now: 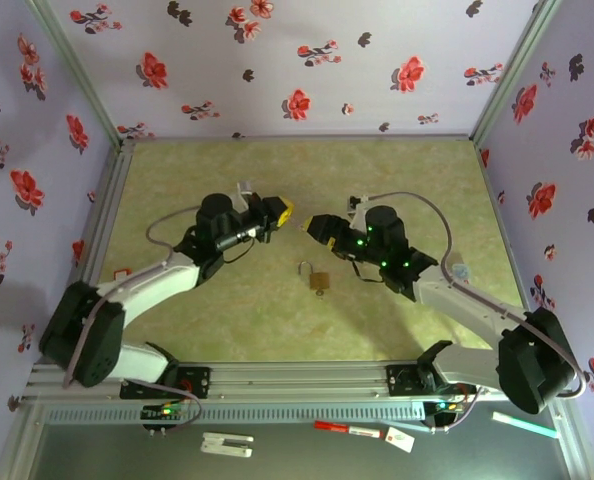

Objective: Unlock with the key

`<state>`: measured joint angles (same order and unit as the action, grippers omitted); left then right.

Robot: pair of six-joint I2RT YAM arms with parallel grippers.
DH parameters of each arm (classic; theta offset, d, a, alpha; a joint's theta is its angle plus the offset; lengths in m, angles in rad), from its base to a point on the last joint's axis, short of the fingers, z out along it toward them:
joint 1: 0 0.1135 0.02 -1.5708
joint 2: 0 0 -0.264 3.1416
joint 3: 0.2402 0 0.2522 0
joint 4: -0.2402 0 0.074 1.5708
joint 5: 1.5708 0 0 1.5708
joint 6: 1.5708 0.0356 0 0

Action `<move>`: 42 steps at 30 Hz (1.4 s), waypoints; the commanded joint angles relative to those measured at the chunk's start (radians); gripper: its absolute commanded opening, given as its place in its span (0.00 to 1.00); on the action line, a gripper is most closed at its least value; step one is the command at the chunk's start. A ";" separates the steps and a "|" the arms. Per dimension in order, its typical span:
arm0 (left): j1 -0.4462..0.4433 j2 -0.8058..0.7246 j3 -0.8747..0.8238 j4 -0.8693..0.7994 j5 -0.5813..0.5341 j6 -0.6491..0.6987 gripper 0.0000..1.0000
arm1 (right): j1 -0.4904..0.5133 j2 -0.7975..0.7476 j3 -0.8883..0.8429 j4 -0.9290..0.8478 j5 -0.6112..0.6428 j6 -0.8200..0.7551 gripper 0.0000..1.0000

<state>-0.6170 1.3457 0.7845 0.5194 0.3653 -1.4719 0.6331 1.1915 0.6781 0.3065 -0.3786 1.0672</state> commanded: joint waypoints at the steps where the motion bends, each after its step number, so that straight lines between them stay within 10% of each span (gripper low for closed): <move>1: 0.001 -0.061 0.030 -0.124 -0.031 0.272 0.00 | 0.006 0.031 -0.015 0.290 -0.028 0.146 0.66; 18: 0.003 -0.103 -0.001 -0.119 -0.086 0.314 0.00 | 0.125 0.174 -0.059 0.559 -0.010 0.253 0.58; 42: 0.003 -0.095 -0.064 0.005 -0.092 0.255 0.00 | 0.131 0.224 -0.046 0.624 -0.005 0.267 0.17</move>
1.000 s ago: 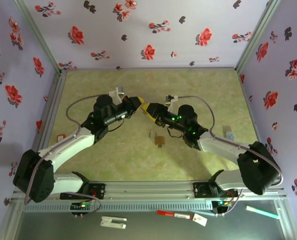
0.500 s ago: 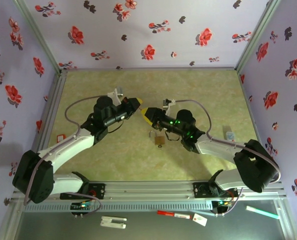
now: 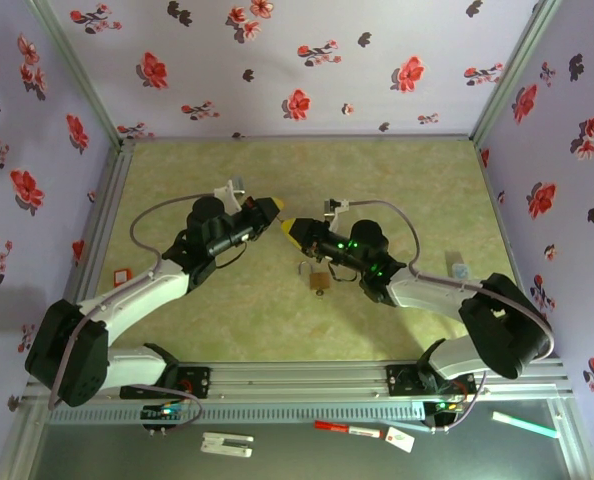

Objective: Unlock with the key

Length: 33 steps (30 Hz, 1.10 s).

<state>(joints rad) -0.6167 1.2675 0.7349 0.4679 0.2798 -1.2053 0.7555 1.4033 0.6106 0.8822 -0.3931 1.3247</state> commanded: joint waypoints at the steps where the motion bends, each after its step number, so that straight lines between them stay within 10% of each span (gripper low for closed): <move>1: 0.003 -0.016 -0.019 0.062 -0.007 -0.015 0.00 | 0.008 0.013 0.022 0.050 0.009 0.010 0.15; 12: 0.004 -0.028 -0.073 0.105 -0.020 -0.041 0.03 | 0.008 -0.019 0.025 0.041 0.012 -0.004 0.00; 17: 0.072 -0.112 -0.089 0.003 -0.033 -0.030 0.59 | 0.008 -0.061 0.026 -0.047 0.015 -0.048 0.00; 22: 0.232 -0.305 0.008 -0.467 -0.047 0.109 0.86 | 0.008 -0.138 0.032 -0.222 0.024 -0.126 0.00; 28: 0.485 -0.260 0.237 -1.206 -0.077 0.421 0.94 | 0.008 -0.222 0.074 -0.471 0.027 -0.253 0.00; 33: 0.668 -0.114 0.300 -1.451 -0.187 0.617 0.97 | 0.008 -0.252 0.109 -0.617 0.020 -0.327 0.00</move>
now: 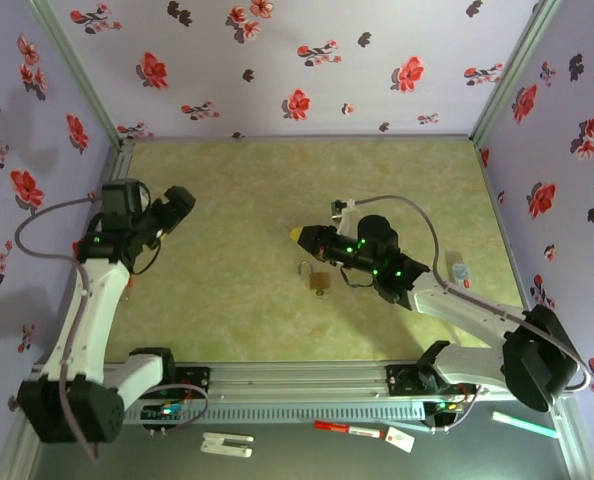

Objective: Unlock with the key

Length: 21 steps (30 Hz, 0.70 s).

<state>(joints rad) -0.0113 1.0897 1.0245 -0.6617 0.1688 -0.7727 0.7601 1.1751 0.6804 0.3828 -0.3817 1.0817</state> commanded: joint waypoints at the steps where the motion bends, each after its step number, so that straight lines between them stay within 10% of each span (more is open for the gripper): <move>1: 0.095 0.093 0.010 -0.338 -0.097 0.189 0.98 | 0.004 -0.030 0.041 -0.130 0.006 -0.092 0.00; 21: 0.386 0.479 0.120 -0.293 -0.241 0.573 0.91 | -0.067 -0.125 0.036 -0.275 -0.037 -0.128 0.00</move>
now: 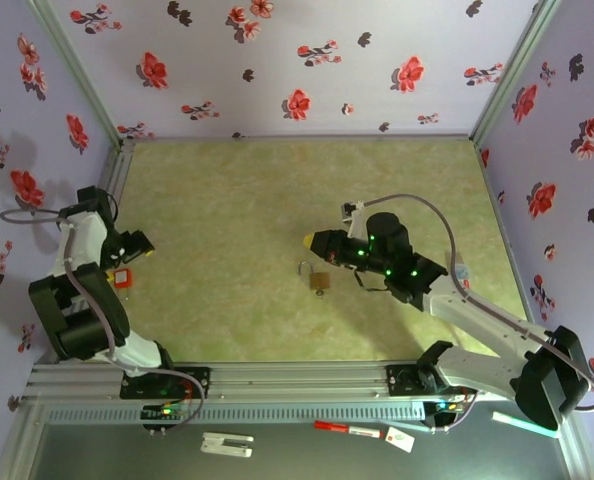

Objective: Unlock with the key

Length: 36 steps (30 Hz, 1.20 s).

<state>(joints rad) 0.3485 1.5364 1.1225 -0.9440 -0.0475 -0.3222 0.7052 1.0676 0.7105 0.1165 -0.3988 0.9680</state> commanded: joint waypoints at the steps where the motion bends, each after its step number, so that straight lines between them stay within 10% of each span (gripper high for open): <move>1: 0.040 0.043 0.018 -0.004 -0.022 0.134 0.89 | -0.016 -0.018 0.002 -0.004 -0.021 -0.011 0.00; 36: 0.116 0.229 0.005 0.101 0.053 0.165 0.30 | -0.049 -0.050 -0.068 0.022 -0.032 0.025 0.00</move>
<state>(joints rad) 0.4583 1.7996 1.1233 -0.8440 -0.0158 -0.1570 0.6624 1.0386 0.6563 0.1139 -0.4232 0.9794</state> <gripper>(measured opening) 0.410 0.063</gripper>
